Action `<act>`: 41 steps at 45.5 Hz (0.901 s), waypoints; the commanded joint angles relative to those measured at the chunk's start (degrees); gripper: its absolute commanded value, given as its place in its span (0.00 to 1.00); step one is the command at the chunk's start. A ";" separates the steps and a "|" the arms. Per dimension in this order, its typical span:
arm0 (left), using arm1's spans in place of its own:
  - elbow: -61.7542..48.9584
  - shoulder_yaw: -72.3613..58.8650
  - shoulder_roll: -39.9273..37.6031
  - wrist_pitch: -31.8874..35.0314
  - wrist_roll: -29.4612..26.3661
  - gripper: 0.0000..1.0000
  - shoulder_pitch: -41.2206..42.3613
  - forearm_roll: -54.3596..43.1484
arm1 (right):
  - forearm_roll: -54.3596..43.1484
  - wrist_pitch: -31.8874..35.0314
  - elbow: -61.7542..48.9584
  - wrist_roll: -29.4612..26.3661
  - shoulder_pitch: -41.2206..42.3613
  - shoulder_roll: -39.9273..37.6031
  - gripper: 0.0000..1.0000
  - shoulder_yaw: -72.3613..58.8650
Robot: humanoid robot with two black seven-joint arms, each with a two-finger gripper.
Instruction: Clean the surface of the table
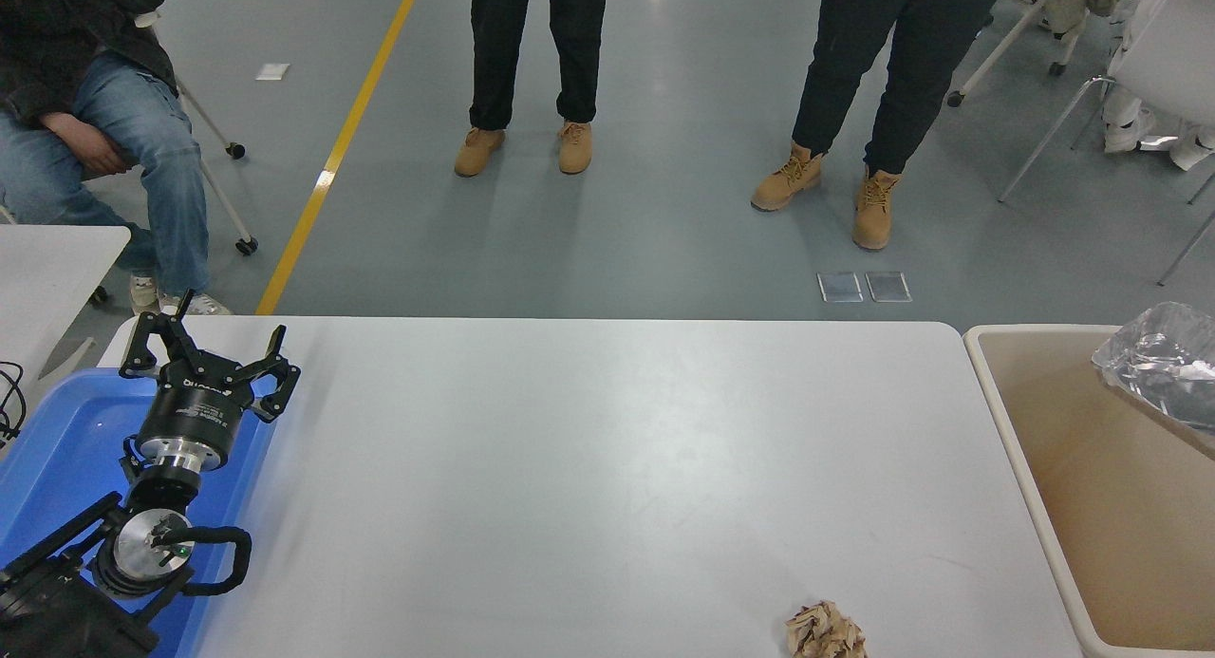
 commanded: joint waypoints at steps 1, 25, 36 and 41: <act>0.00 0.02 0.00 0.00 -0.08 0.99 0.00 -0.03 | 0.03 -1.19 0.09 -1.49 -1.27 0.98 0.00 2.07; 0.00 0.02 0.00 0.00 0.00 0.99 0.00 -0.03 | 1.00 -2.42 1.05 -1.49 -3.03 0.98 0.00 2.50; 0.00 0.02 0.00 0.00 0.00 0.99 0.00 0.05 | 1.00 -2.95 1.14 -1.49 -3.38 1.07 0.00 4.79; 0.00 0.02 0.00 0.00 0.00 0.99 0.00 0.05 | 1.00 -3.56 1.14 -1.49 -4.52 0.98 0.00 5.84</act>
